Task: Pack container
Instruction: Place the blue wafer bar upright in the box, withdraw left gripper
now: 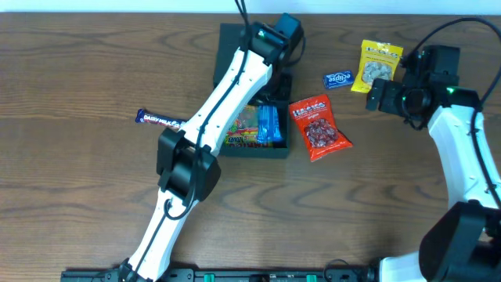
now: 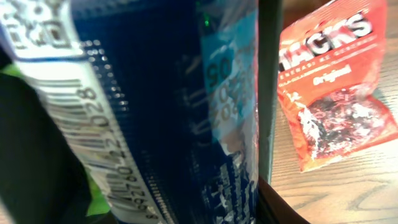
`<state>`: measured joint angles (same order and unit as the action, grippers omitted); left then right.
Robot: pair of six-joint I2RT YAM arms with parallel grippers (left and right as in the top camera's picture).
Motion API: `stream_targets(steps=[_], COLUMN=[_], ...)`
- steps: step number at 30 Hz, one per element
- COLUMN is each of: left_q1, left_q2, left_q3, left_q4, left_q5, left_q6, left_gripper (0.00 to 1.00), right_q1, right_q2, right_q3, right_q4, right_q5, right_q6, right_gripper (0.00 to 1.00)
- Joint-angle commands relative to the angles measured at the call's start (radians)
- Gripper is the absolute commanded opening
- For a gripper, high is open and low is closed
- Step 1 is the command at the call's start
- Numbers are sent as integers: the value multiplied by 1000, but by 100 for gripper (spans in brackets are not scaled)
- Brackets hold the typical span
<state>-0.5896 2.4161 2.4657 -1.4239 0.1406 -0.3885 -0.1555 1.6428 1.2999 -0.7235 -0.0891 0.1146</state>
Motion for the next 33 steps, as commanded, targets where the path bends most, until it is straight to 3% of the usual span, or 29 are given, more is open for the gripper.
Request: stream_targets(steps=[1,5,7,8,9,10,14,20,25,26,28,33], left_q1=[-2,-2,-2,-2,-2,-2,22,83,183,208,267,432], left_q2=[-9,-9,-9,-9,-9,-9,-10,-42,-100,-100,-99,-99], left_q3=[-35,-47,-47,-47,-47,-47,-9,113,119,118,109,55], left_q4=[30,77,79,79,78,74,11,-91,-117,-133,-171,-240], left_q5=[58,67,71,70,70,61,43,7,-118,-155,-227,-140], left_q6=[-14,-7,3,12,27,40,42,-19,-48,-56,-88,-274], left_gripper=[7,8,13,26,64,86,98,97,100,93,91,92], right_q1=[-16,-16,-16,-16,-16,-16,-16,-16,-16,-16,-16,-16], right_q2=[-3,-3,-3,-3,-3,-3,-3,-3,-3,-3,-3,-3], right_q3=[8,8,8,8,8,8,8,8,8,8,8,8], right_q4=[-3,-3,-3,-2,-2,-2,2,1,0,0,-3,-8], right_q5=[3,3,3,3,3,3,3,3,3,3,3,3], right_q6=[11,11,11,11,11,11,11,11,11,11,11,11], right_gripper=[99,99,99,99,99,99,99,99,99,99,99,99])
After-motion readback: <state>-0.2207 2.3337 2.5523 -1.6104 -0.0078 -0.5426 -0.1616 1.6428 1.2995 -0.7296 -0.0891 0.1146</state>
